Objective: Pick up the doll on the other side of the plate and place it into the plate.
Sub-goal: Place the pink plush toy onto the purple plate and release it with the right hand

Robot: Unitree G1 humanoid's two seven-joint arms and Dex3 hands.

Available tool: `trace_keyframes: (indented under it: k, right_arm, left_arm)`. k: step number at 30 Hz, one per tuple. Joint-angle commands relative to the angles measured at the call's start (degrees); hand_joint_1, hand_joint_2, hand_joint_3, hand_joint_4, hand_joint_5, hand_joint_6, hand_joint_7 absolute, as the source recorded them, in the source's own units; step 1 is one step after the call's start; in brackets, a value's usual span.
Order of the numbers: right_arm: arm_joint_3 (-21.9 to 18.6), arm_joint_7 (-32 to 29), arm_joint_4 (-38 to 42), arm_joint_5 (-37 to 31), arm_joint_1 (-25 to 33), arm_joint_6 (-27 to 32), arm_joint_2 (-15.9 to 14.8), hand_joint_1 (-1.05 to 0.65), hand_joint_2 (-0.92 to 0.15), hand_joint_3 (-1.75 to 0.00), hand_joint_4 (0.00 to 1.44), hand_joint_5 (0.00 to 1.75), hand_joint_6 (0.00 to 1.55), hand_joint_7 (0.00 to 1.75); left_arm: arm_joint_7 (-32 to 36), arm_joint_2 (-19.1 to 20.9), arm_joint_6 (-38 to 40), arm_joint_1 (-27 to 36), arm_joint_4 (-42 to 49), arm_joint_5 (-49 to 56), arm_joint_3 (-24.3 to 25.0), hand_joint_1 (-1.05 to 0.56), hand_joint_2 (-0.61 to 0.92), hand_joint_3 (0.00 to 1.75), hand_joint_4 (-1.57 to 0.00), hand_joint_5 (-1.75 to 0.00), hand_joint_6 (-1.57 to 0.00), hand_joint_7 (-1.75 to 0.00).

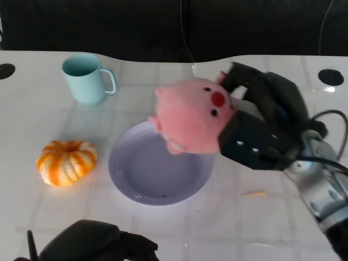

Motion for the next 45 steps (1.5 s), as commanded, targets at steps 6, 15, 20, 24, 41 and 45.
trace_keyframes:
  k: [6, 15, 20, 24, 41, 45]
  right_arm:
    - [4.0, 1.2, 2.0, -1.6, -4.2, 0.6, 4.1, -0.16, -0.29, -1.36, 0.96, 1.75, 0.79, 1.75]
    - [6.8, 1.0, 6.6, -2.2, -5.8, -2.0, 7.3, -0.15, -0.35, -1.25, 0.95, 1.75, 0.76, 1.75]
    - [7.7, 3.8, 5.9, -2.4, -5.4, 0.6, 7.8, -0.16, -0.42, -1.08, 0.91, 1.75, 0.75, 1.61]
    - [8.8, 8.8, 4.5, -2.2, -4.9, 2.2, 6.6, -0.27, -0.72, -0.62, 0.69, 1.23, 0.76, 0.58]
    - [11.5, 19.0, -6.3, -6.1, -1.1, 4.6, -0.7, -0.63, -0.92, -0.25, 0.14, 0.41, 0.37, 0.01]
    - [10.4, 19.9, -10.8, -5.6, 1.3, 4.2, -2.5, -0.61, -0.92, -0.24, 0.16, 0.43, 0.38, 0.02]
  left_arm:
    - [0.7, -0.5, -0.3, -0.5, 0.8, 0.4, -0.4, -0.16, 0.92, 0.24, -0.69, -1.57, -0.9, -0.63]
    - [1.0, -0.6, -1.0, -0.5, 1.0, 0.7, -0.6, -0.17, 0.92, 0.25, -0.69, -1.56, -0.9, -0.62]
    - [0.8, -0.9, -0.5, -0.5, 0.7, 0.5, -0.6, -0.17, 0.92, 0.25, -0.69, -1.54, -0.9, -0.62]
    - [1.2, -0.8, -1.2, -0.6, 1.1, 0.7, -0.6, -0.17, 0.92, 0.23, -0.7, -1.54, -0.91, -0.62]
    - [0.7, -0.4, -1.3, -0.9, 1.6, 0.4, -0.1, -0.18, 0.92, 0.27, -0.69, -1.57, -0.9, -0.61]
    - [0.9, -0.5, -1.5, -1.0, 1.9, 0.5, -0.2, -0.18, 0.92, 0.26, -0.69, -1.52, -0.9, -0.62]
